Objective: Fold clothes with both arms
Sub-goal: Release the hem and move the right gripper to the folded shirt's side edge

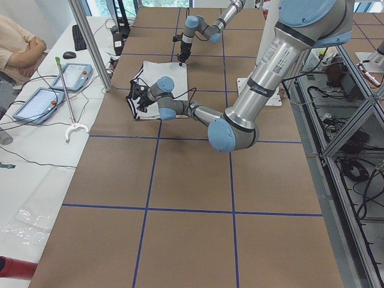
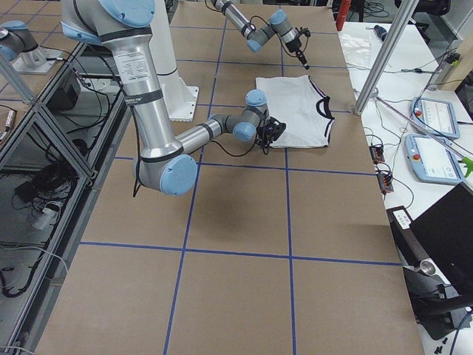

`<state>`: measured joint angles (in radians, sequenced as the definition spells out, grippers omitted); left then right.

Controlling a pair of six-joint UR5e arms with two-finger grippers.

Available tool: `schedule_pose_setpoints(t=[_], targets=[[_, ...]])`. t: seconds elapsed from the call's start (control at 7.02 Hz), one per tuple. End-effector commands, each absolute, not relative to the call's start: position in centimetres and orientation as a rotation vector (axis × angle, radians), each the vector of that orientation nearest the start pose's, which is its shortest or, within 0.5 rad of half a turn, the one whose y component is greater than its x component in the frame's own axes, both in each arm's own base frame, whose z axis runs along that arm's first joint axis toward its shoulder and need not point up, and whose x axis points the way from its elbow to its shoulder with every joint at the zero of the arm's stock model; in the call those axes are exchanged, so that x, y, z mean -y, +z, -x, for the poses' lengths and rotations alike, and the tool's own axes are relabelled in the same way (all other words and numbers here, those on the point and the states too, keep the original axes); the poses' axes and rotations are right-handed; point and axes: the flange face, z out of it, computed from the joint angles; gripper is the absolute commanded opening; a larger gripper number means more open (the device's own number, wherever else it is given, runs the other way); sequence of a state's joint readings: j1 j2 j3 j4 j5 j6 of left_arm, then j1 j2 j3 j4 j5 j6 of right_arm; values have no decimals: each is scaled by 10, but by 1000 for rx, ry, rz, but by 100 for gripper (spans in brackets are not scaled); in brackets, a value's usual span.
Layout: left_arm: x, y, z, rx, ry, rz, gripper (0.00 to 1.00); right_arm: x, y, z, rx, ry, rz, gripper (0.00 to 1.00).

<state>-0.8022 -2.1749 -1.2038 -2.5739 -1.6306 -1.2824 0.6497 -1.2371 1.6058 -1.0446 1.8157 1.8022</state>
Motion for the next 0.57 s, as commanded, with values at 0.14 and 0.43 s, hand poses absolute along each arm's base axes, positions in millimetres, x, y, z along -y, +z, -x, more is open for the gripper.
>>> schedule_pose_setpoints(t=[0.14, 0.43], targets=[[626, 357, -430, -1099, -407, -602, 39, 454, 394, 429, 972, 683, 44, 0], [603, 334, -422, -1185, -343, -568, 44, 350, 376, 386, 1024, 599, 112, 0]])
